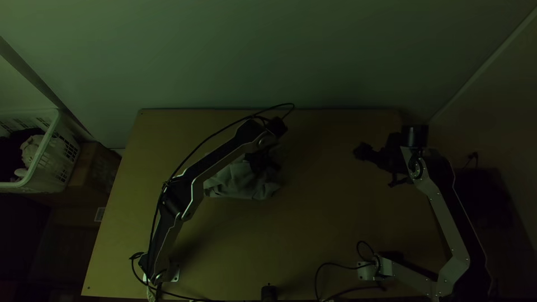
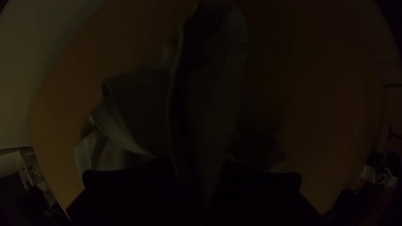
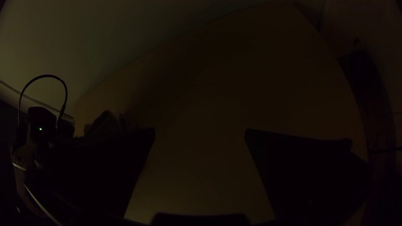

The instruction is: Fold the t-shirt

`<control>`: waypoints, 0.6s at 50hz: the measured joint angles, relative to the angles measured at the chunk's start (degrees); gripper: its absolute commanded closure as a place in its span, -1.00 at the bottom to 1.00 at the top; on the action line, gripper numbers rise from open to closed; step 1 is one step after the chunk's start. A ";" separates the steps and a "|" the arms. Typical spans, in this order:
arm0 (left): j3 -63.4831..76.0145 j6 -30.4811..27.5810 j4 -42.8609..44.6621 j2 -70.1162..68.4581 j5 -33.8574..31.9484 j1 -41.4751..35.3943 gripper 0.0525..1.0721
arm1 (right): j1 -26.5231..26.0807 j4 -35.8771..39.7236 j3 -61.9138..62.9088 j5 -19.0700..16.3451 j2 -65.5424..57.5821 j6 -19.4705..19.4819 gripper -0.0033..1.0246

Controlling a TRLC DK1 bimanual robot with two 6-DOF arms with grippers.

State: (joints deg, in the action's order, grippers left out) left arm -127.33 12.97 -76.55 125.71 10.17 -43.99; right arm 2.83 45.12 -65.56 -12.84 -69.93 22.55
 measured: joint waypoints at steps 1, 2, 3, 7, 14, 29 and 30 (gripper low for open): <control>-0.07 -0.15 0.11 0.17 -0.02 -0.55 -0.97 | 0.00 -0.02 0.13 0.00 0.11 0.00 -0.92; -0.09 -0.17 0.20 0.35 -0.02 -1.11 -0.91 | 0.00 -0.15 0.33 0.00 0.20 0.00 -0.92; -0.09 -0.24 0.33 0.37 -0.04 -1.70 -0.92 | 0.00 -0.35 0.50 0.00 0.31 0.00 -0.92; -0.09 -0.59 1.29 0.37 -0.48 -3.85 -0.92 | 0.15 -1.64 1.51 0.00 0.57 0.46 -0.92; -0.68 -0.61 4.48 -0.15 -0.55 -6.23 -0.92 | 1.40 -3.56 3.26 0.02 0.63 1.73 -0.92; -0.68 -1.03 6.05 -5.84 0.50 -2.54 -0.91 | 3.67 -7.06 5.64 0.02 0.63 0.96 -0.92; -0.68 -1.16 6.05 -6.29 0.92 -2.19 -0.91 | 3.76 -7.28 5.64 0.02 0.63 0.79 -0.92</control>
State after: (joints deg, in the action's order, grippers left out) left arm -128.01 11.81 -70.50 119.42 11.09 -46.17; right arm 6.59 37.85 -59.92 -12.82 -69.30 23.33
